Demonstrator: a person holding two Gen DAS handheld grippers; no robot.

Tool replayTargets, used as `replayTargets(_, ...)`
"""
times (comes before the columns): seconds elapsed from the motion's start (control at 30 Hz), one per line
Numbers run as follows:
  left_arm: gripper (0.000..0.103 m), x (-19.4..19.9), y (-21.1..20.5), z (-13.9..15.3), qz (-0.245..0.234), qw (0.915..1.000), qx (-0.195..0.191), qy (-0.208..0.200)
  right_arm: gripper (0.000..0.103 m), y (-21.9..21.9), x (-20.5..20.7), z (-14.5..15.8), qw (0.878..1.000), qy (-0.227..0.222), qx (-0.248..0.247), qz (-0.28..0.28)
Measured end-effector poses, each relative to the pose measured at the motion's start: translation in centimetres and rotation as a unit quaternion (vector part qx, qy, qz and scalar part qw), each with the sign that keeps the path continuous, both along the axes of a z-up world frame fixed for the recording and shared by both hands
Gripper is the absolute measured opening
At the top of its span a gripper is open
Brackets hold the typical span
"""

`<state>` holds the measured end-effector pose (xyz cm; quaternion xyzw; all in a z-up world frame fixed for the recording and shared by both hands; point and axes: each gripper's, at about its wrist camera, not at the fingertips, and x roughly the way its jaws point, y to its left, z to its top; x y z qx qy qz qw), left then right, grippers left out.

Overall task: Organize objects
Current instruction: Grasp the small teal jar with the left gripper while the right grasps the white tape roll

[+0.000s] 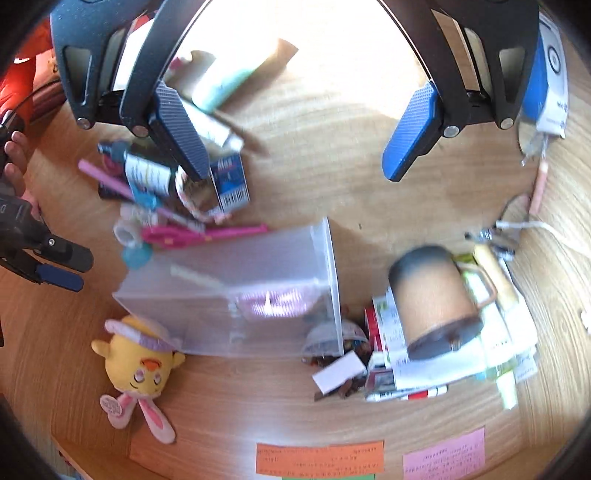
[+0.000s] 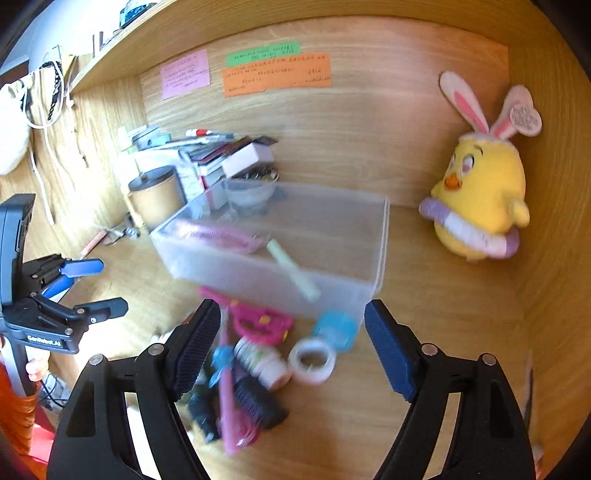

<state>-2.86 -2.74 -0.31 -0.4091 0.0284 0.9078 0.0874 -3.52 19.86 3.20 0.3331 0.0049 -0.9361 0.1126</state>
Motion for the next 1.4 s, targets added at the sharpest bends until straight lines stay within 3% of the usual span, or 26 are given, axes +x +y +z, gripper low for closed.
replayTargets(0.33,0.096,3.9,0.6,-3.4,-0.029,0.9992,0.005,-0.028,0.077,-0.5,3.3,-3.2,0.999,-0.032,-0.016,-0.007)
replayTargets(0.5,0.075,4.1,0.4,-4.5,-0.037,0.9982,0.021,-0.043,0.056,0.2,3.0,-3.8,0.999,-0.045,-0.014,-0.015)
replayTargets(0.6,0.069,4.2,0.3,-4.8,-0.038,0.9981,0.026,-0.040,0.050,0.9,2.0,-4.1,0.998,-0.053,-0.013,-0.030)
replayTargets(0.87,0.039,4.4,0.7,-5.2,-0.026,0.9994,-0.013,-0.020,0.042,1.1,-0.6,-5.6,0.996,-0.079,0.009,-0.036)
replayTargets(1.0,0.024,4.6,0.0,-5.1,-0.014,0.9998,-0.011,-0.013,0.042,0.9,-1.2,-5.7,0.996,-0.082,0.016,-0.037)
replayTargets(1.23,0.023,4.4,-0.8,-4.9,0.009,0.9999,-0.002,-0.008,0.040,1.2,-2.3,-5.6,0.995,-0.088,0.021,-0.042)
replayTargets(1.4,0.023,3.2,-1.4,-3.2,0.017,0.9996,0.016,0.015,0.039,1.7,-2.5,-5.7,0.994,-0.093,0.011,-0.047)
